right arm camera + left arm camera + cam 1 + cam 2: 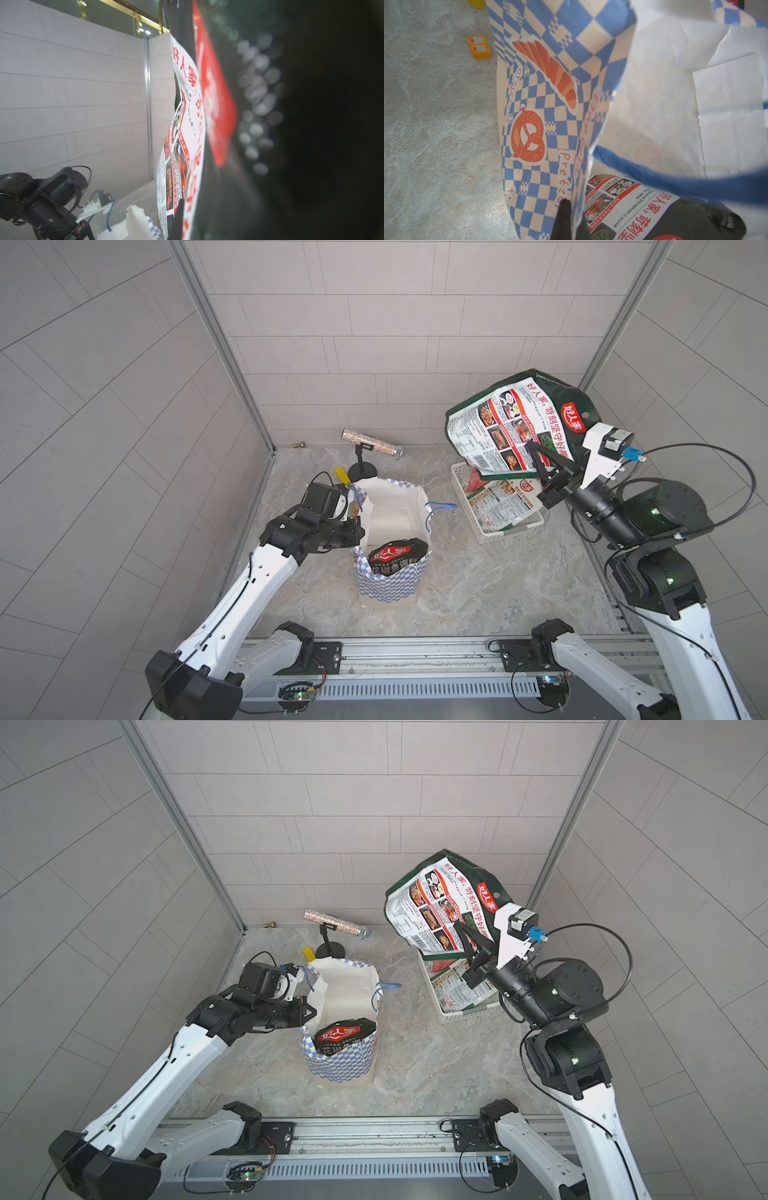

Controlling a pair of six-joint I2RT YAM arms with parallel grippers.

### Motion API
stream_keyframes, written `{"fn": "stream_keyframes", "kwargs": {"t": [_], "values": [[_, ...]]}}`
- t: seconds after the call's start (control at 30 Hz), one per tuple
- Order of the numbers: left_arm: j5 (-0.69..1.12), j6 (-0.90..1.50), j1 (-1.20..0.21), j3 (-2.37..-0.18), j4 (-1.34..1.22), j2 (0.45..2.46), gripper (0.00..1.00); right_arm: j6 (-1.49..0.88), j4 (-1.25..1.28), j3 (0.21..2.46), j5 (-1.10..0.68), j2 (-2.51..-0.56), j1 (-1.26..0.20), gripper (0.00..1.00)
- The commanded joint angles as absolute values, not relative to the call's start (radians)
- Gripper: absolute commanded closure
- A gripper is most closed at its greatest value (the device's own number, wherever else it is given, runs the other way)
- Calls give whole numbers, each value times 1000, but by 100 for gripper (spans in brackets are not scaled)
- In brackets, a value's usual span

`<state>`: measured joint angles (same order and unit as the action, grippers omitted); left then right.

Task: Place the condiment packets inside the bag
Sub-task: Pick up the condiment packet from the storage box, then place the condiment packet in the paper bag.

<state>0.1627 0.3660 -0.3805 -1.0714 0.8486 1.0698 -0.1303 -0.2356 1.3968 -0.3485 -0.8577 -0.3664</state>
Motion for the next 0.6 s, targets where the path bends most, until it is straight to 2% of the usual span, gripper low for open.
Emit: {"fn": "stream_keyframes", "kwargs": {"t": [0.0, 0.1, 0.23, 0.4, 0.57], "values": [[123, 346, -379, -1056, 870, 1081, 100, -160, -113, 1421, -361, -943, -471, 100], [128, 347, -379, -1055, 867, 1079, 100, -153, -19, 1383, -304, -996, -604, 100], [130, 347, -378, -1055, 868, 1077, 100, -133, 66, 1336, -239, -1080, -700, 100], [129, 345, -379, -1057, 868, 1075, 100, -142, 102, 1263, -233, -1148, -724, 100], [123, 345, -379, -1054, 868, 1070, 100, -62, 37, 1130, -247, -1080, -724, 100]]}}
